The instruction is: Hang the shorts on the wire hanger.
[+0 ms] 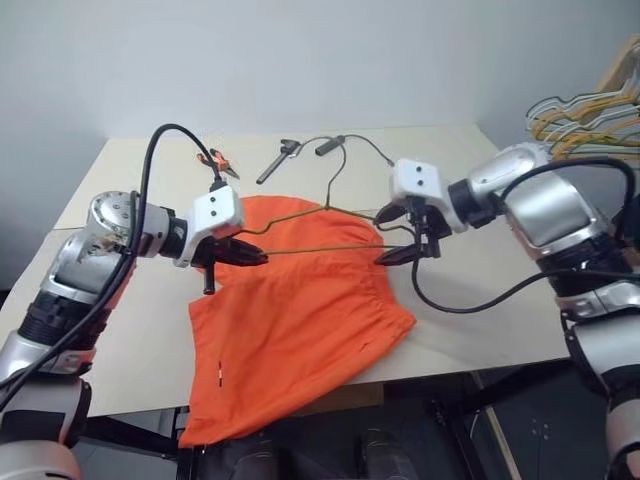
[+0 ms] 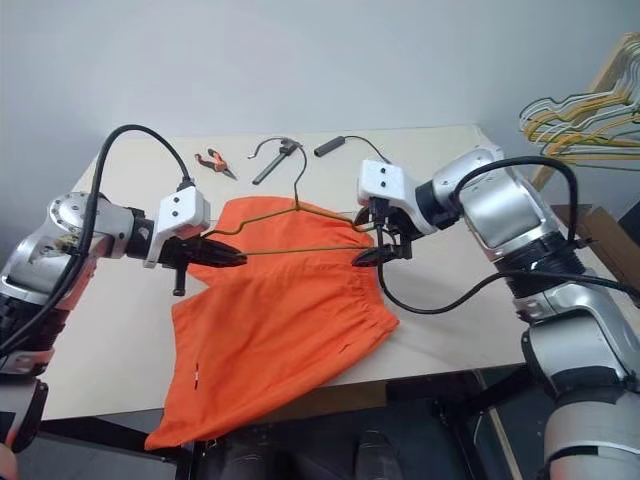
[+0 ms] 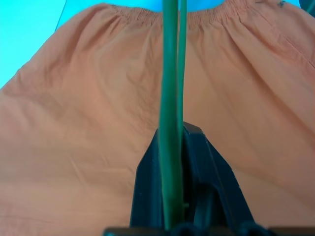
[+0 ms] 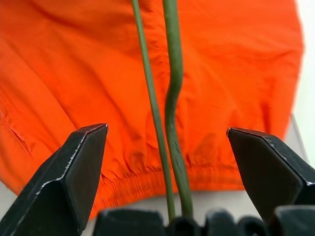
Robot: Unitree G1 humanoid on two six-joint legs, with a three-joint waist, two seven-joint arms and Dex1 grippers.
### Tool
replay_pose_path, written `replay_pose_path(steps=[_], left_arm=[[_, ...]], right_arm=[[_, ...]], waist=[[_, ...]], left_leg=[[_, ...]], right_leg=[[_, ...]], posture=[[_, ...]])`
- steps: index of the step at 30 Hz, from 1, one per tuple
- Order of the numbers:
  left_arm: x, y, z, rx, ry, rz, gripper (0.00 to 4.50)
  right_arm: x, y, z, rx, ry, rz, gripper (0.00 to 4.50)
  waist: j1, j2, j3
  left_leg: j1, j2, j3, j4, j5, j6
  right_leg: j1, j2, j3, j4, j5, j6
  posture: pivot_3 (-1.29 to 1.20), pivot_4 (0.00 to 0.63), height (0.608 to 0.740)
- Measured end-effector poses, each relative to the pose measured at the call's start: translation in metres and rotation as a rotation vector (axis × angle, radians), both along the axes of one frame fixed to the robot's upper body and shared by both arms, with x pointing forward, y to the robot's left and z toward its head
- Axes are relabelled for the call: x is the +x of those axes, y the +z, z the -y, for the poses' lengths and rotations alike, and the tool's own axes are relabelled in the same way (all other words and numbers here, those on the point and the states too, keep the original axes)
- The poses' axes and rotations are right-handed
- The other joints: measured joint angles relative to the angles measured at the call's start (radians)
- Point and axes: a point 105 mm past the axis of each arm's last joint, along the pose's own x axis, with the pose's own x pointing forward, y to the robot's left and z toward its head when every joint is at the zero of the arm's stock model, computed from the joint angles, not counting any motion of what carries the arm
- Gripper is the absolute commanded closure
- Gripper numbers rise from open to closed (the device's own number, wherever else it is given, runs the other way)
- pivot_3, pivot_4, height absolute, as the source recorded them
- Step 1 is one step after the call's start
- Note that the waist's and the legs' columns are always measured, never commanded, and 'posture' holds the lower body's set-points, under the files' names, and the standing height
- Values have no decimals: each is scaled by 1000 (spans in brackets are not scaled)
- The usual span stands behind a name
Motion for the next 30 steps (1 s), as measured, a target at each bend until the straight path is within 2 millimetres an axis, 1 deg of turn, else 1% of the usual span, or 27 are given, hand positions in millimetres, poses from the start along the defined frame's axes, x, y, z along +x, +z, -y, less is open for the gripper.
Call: replay_pose_path(steps=[4, 5, 7, 9, 10, 11, 17, 21, 23, 24, 25, 26, 27, 30], left_arm=[[0, -1, 1, 2, 0, 1, 4500], [0, -1, 1, 1, 0, 0, 4500], [0, -1, 2, -2, -4, -1, 4500], [0, -1, 3, -4, -7, -2, 4500], [0, -1, 3, -4, -7, -2, 4500], [1, -1, 3, -3, -5, 1, 4500], [0, 0, 2, 3, -14, 2, 4500], [-2, 3, 3, -40, -49, -14, 3454], [-1, 6, 4, -75, -59, -7, 2844], [1, 8, 3, -92, -53, -3, 2467], [4, 9, 1, -111, -34, -2, 2188], [7, 11, -2, -137, -10, 4, 1820], [11, 14, -9, -166, 29, 10, 1494], [16, 20, -30, -215, 127, 33, 539]], right_arm=[[1, -3, -3, -26, 4, 1, 2032], [1, -4, -4, -31, 6, 0, 2283], [2, -6, -5, -43, 4, 3, 3100], [3, -7, -3, -52, -2, 3, 3726], [3, -8, -3, -58, -2, 1, 4168], [3, -8, -3, -66, 5, 0, 4478], [0, -10, -3, -82, 34, -2, 4478], [-5, -16, 0, -74, 44, -26, 4500], [-10, -18, 7, -60, 30, -49, 4500], [-13, -19, 11, -45, 15, -63, 4500], [-16, -19, 18, -28, -11, -78, 4500], [-19, -21, 26, -15, -41, -97, 4500], [-24, -24, 38, 0, -86, -126, 4500], [-40, -42, 73, 27, -244, -231, 4500]], waist=[[-1, 0, 0], [-1, 0, 0], [-1, 0, 0], [-1, 0, 0], [-1, 0, 0], [-1, 0, 0], [-1, 0, 0], [0, 0, 0], [2, 0, 0], [4, 0, 0], [5, 0, 0], [8, 0, 0], [10, 0, 0], [13, 0, 0]], left_leg=[[-2, 0, 0, 2, 0, 0], [-2, 0, 0, 3, 0, 1], [-2, 0, 0, 3, 0, 1], [-2, 0, 0, 3, 0, 1], [-2, 0, 0, 3, 0, 1], [-2, 0, 0, 4, -1, 1], [-2, 0, 0, 4, -1, 1], [-2, 0, 0, 4, -1, 1], [-3, 0, -1, 5, -1, 1], [-3, 0, -1, 5, -1, 1], [-3, 0, -1, 5, -1, 2], [-3, 0, -1, 5, -1, 2], [-3, 0, -2, 5, -1, 2], [-2, 0, -2, 5, -2, 3]], right_leg=[[0, 0, -1, 1, 0, 1], [0, 0, -1, 0, 0, 1], [0, 0, -1, 0, 0, 1], [0, 0, -1, 0, 0, 1], [0, 0, -1, 0, 0, 1], [0, 0, -1, 0, 0, 1], [0, 0, -1, 0, 0, 1], [0, 0, -1, 0, 0, 1], [0, 0, -2, 0, 0, 1], [1, 0, -2, -1, 0, 1], [1, 0, -2, -1, 0, 1], [1, 0, -3, -1, 0, 1], [1, 0, -3, -1, 0, 1], [1, 0, -3, -2, 0, 1]], posture=[[-52, 6, 740], [-52, 6, 740], [-52, 8, 740], [-52, 8, 740], [-52, 8, 740], [-52, 8, 740], [-54, 8, 740], [-48, 12, 740], [-46, 16, 740], [-46, 18, 740], [-46, 22, 740], [-46, 23, 740], [-43, 29, 740], [-33, 45, 740]])
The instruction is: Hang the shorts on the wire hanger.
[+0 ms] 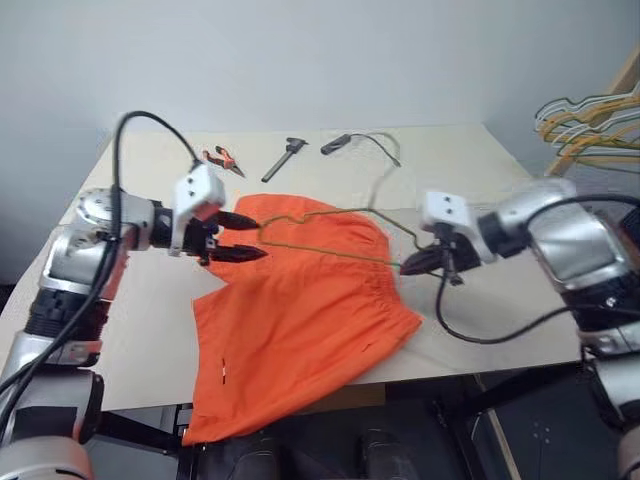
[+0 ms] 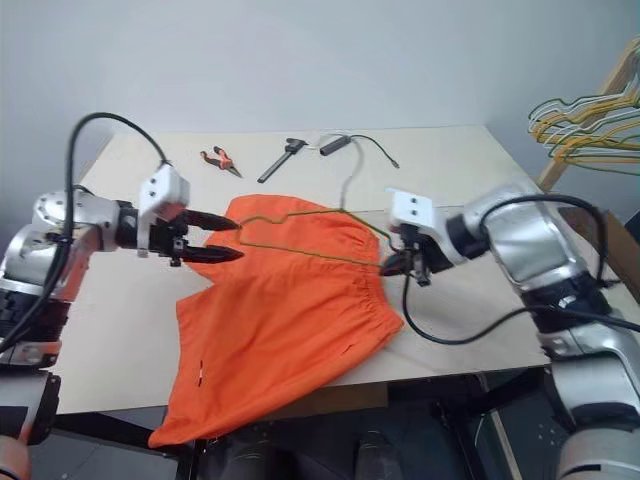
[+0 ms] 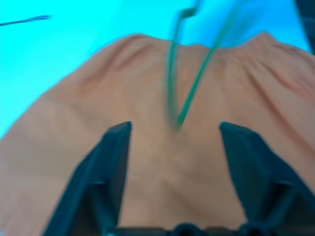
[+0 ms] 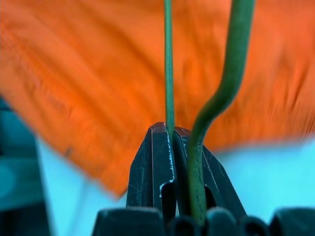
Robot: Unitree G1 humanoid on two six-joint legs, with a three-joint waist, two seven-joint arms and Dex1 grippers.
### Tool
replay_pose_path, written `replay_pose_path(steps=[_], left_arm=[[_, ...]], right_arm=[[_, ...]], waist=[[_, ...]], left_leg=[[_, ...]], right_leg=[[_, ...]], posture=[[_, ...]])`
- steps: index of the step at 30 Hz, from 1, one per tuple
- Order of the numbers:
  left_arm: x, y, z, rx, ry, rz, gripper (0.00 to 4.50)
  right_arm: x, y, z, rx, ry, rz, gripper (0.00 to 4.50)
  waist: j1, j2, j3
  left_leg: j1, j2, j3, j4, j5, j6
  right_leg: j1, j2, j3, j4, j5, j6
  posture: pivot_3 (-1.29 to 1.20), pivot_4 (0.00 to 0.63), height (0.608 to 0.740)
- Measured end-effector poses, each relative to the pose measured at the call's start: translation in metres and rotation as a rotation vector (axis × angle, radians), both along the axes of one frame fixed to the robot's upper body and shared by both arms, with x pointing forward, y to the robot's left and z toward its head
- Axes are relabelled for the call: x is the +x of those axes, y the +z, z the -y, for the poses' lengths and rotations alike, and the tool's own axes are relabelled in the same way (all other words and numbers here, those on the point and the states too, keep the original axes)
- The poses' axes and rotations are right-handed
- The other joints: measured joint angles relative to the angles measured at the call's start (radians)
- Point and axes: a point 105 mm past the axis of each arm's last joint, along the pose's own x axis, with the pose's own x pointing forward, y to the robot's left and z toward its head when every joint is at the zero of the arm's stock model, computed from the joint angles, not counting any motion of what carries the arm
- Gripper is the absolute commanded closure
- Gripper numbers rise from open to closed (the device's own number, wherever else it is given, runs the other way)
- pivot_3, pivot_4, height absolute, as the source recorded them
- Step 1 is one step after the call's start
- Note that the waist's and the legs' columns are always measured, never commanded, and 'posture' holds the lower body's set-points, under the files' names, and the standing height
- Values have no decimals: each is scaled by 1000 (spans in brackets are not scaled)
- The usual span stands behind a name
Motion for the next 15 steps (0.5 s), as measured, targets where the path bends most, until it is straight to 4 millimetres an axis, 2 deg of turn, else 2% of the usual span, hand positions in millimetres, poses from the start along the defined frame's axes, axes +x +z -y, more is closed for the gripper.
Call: replay_pose_path(steps=[1, 2, 5, 7, 12, 15], left_arm=[[-1, 1, -4, -15, 16, 2, 159], [-4, 3, -7, -50, 25, -1, 20], [-18, 1, -7, -126, 23, -36, 20], [-29, 7, 5, -168, -6, -17, 20], [-53, 23, 29, -295, -95, 68, 20], [-62, 25, 35, -331, -132, 61, 20]], right_arm=[[-5, -5, 8, 8, -41, -30, 4500], [-13, -12, 20, 18, -103, -63, 4500], [-26, -28, 46, 30, -270, -145, 4500], [-32, -32, 58, 72, -380, -185, 4500], [-37, -34, 77, 172, -621, -267, 4500], [-41, -41, 87, 203, -735, -347, 4500]], waist=[[0, 0, 0], [2, 0, 0], [4, 0, 0], [10, -1, 1], [19, 0, 1], [19, 0, 1]], left_leg=[[0, 0, 0, 0, 0, 0], [1, 1, -1, 0, -1, 1], [4, 1, -2, 0, -2, 2], [6, 1, -3, 0, -6, 8], [17, 1, -4, 0, -10, 9], [19, 1, -4, 0, -11, 9]], right_leg=[[0, 0, 1, 0, 0, 0], [0, 0, 1, 0, 0, 0], [1, 0, 3, 1, 0, 0], [4, 0, 3, 0, 0, 0], [16, 0, 3, -2, 0, 0], [17, 0, 3, -2, 0, 0]], posture=[[-29, 49, 740], [-26, 53, 740], [-18, 65, 740], [-15, 68, 740], [-21, 73, 740], [-43, 81, 740]])
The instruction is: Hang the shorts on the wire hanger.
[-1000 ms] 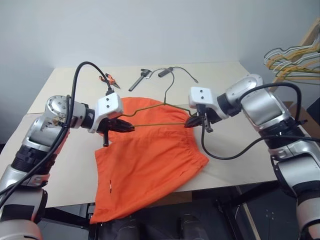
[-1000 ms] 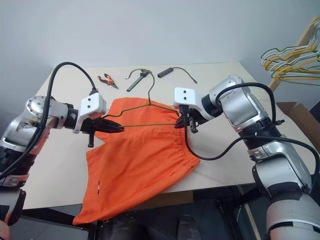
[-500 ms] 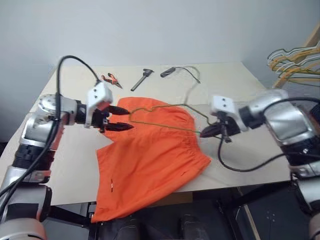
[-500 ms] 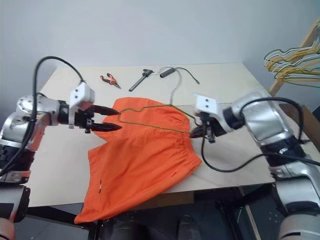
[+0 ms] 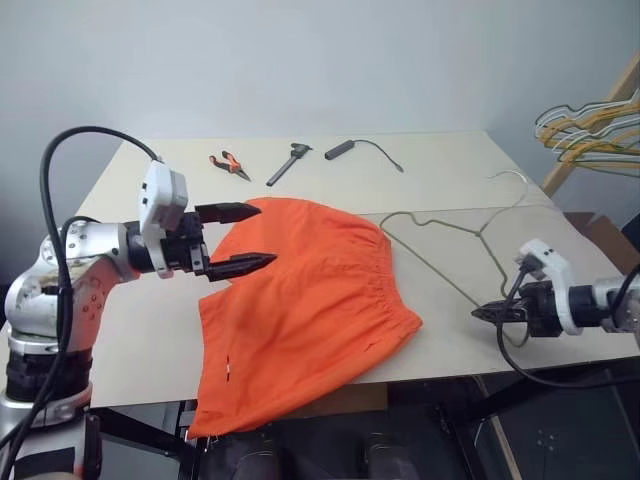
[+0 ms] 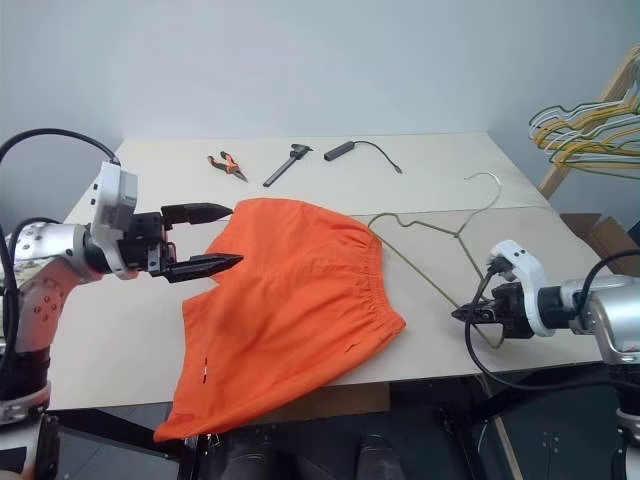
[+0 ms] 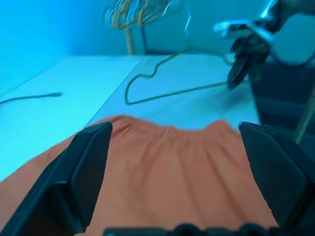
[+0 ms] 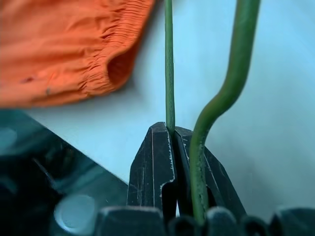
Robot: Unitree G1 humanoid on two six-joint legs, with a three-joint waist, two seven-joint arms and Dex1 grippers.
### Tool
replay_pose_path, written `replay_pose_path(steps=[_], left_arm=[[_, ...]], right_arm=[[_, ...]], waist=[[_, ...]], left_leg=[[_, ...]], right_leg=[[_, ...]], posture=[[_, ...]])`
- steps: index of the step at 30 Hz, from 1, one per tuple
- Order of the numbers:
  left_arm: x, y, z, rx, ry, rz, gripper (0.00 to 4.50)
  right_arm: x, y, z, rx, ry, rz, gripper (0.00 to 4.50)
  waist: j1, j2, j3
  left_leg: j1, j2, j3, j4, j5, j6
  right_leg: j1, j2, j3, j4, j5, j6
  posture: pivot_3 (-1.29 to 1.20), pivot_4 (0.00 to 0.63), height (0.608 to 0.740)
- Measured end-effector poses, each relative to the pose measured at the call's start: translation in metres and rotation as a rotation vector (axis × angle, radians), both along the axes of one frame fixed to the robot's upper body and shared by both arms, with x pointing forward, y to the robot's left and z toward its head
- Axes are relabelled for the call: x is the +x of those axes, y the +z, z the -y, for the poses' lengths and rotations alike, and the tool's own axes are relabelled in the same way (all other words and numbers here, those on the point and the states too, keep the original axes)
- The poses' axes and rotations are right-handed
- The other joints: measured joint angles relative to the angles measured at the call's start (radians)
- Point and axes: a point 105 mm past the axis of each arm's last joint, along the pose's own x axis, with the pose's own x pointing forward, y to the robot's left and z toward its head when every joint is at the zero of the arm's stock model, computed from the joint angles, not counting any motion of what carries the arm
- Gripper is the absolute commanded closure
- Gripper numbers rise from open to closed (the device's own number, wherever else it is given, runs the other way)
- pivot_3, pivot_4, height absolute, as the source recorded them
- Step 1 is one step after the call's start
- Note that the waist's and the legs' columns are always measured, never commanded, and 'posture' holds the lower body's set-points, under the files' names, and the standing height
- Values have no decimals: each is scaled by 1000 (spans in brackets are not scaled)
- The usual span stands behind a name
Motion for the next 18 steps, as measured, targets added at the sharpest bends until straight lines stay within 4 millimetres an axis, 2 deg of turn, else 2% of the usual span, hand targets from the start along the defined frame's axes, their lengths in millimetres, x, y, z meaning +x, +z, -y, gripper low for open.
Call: replay_pose_path(steps=[4, 12, 18], left_arm=[[-6, -3, 1, 1, -21, -28, 20], [-7, -6, 3, 27, -35, -41, 20], [-9, -6, 3, 39, -44, -43, 20]], right_arm=[[-7, -12, 5, 25, -66, -78, 4500], [-16, -24, -9, 129, -76, -198, 4500], [-23, -25, -16, 194, -44, -246, 4500]], waist=[[-3, 1, 0], [-3, 1, 1], [2, 1, 2]], left_leg=[[0, 0, 0, -1, 0, 0], [0, 0, 0, -1, -1, 1], [-1, 0, 0, -1, -1, 2]], right_leg=[[-1, 0, 1, 0, 0, 0], [0, 0, 1, -1, 0, 0], [-1, 0, 1, -2, 0, 0]], posture=[[-49, 85, 740], [-31, 91, 740], [-25, 90, 740]])
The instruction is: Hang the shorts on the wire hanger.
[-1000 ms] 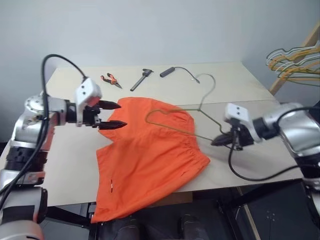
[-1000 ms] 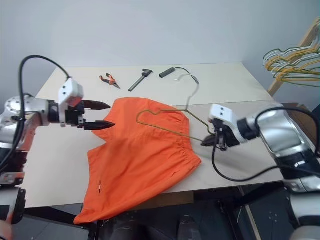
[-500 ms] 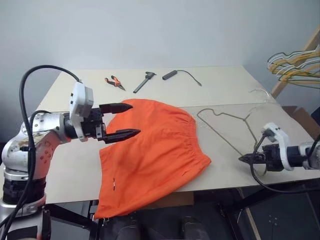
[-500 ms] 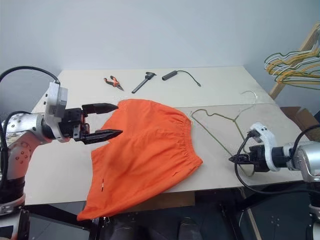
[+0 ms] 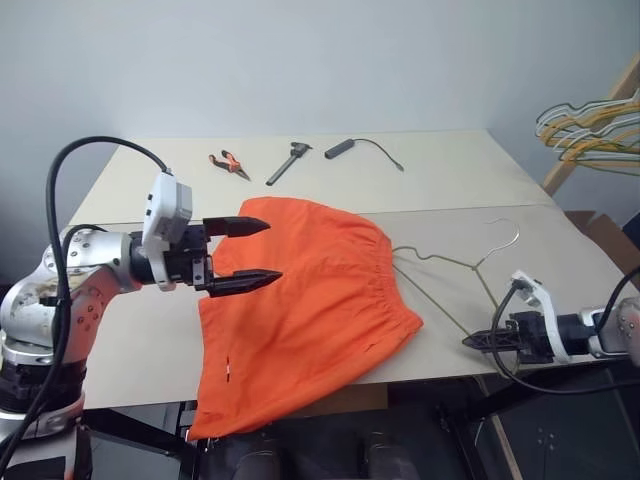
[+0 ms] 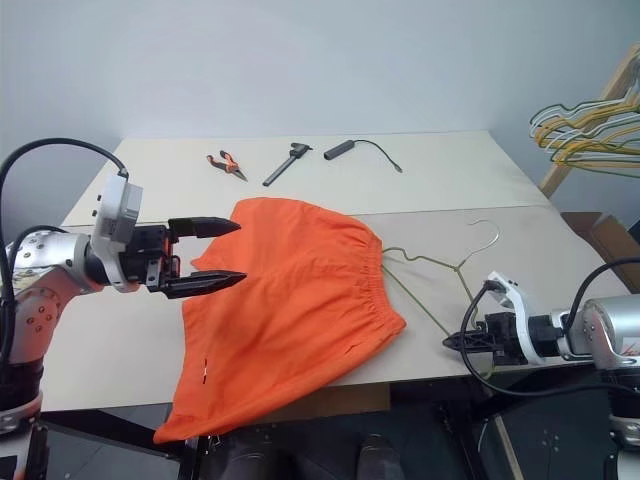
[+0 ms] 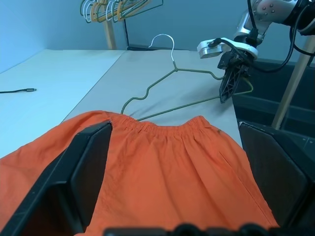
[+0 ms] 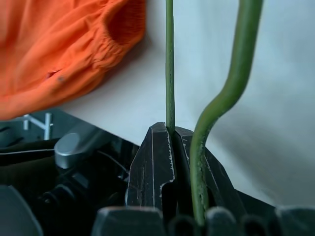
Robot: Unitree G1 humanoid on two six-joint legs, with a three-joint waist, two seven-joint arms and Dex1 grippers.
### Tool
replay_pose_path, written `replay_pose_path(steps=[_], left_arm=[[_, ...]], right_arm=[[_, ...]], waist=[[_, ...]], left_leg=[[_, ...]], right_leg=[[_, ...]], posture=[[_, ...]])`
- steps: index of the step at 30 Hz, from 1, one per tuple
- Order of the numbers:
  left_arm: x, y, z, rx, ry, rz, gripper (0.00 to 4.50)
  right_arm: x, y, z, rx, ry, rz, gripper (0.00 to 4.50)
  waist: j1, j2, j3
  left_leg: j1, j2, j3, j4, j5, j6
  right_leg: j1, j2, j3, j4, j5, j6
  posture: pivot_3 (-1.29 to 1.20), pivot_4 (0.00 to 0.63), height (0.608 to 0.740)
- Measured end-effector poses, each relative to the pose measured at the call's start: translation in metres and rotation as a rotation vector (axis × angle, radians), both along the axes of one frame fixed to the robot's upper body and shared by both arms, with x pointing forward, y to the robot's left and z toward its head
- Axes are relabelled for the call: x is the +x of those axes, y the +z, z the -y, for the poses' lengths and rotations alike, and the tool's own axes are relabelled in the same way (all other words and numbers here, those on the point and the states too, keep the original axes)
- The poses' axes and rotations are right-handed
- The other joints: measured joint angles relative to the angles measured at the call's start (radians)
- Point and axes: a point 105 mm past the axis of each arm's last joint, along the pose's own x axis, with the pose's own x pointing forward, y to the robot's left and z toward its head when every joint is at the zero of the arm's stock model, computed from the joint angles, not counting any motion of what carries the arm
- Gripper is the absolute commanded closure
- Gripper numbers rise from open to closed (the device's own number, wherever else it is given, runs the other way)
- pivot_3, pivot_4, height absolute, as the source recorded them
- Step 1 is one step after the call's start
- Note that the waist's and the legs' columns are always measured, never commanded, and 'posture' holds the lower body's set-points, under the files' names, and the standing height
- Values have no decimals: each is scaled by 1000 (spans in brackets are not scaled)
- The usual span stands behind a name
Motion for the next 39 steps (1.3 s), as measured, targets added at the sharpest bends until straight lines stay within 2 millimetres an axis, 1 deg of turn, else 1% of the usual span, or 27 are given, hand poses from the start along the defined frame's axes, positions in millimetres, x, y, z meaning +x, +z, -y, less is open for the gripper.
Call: replay_pose_path(steps=[8, 13, 15, 18, 20, 22, 29, 33, 35, 38, 39], left_arm=[[-2, -3, -1, 11, -4, -11, 20], [-3, -3, -1, 15, -10, -11, 20], [-4, -3, -1, 22, -12, -10, 20], [-6, -5, -2, 39, -16, -16, 20], [-8, -8, -4, 47, -17, -27, 20], [-8, -8, -5, 54, -16, -29, 20], [-10, -8, -4, 65, -28, -28, 20], [-10, -8, -5, 71, -28, -29, 20], [-11, -8, -5, 72, -29, -29, 20], [-11, -8, -6, 79, -30, -29, 20], [-11, -9, -6, 80, -28, -29, 20]], right_arm=[[-15, 3, 5, 56, 24, -30, 4500], [-22, 14, -2, 119, 102, -1, 4500], [-26, 17, -3, 119, 141, 10, 4500], [-33, 13, -5, 108, 188, -12, 4500], [-34, 8, -8, 101, 206, -31, 4500], [-27, 2, -10, 97, 194, -30, 4500], [15, -10, -9, 29, 120, 32, 4500], [26, -13, -15, 32, 139, 49, 4500], [28, -11, -20, 40, 173, 55, 4500], [26, -15, -24, 42, 236, 37, 4500], [30, -17, -26, 43, 236, 33, 4500]], waist=[[12, 0, 2], [19, 0, 2], [21, 0, 2], [23, 0, 2], [22, 0, 3], [21, -1, 3], [24, 0, 7], [24, 0, 8], [25, 1, 9], [27, 1, 9], [27, 1, 9]], left_leg=[[0, 0, 0, 0, -1, 1], [0, 0, 0, 0, -1, 1], [0, 0, 0, 0, -1, 1], [-1, 0, 0, 0, -2, 1], [-1, 1, 0, 0, -2, 1], [0, 1, 1, 0, -2, 1], [-2, 0, 1, 0, -2, 1], [-4, 0, 1, 0, -2, 1], [-5, 0, 1, 0, -2, 2], [-6, 0, 0, 0, -3, 2], [-6, 0, 0, 0, -3, 2]], right_leg=[[0, 0, 0, -1, -1, -1], [0, 0, 0, -1, -1, -1], [0, 0, 0, -1, -1, -1], [-1, 0, 0, -2, -2, -2], [-1, 0, 0, -2, -2, -2], [-1, 0, 0, -2, -3, -3], [-2, 0, 1, -3, -3, -3], [-4, 0, 0, -3, -1, 1], [-3, 0, 0, -4, -1, 1], [-3, 0, -1, -6, -1, 2], [-3, 0, -1, -6, -1, 1]], posture=[[-19, 90, 740], [-4, 85, 740], [1, 84, 740], [9, 84, 740], [13, 84, 740], [15, 85, 740], [20, 89, 740], [32, 90, 740], [34, 90, 740], [40, 90, 740], [42, 90, 740]])
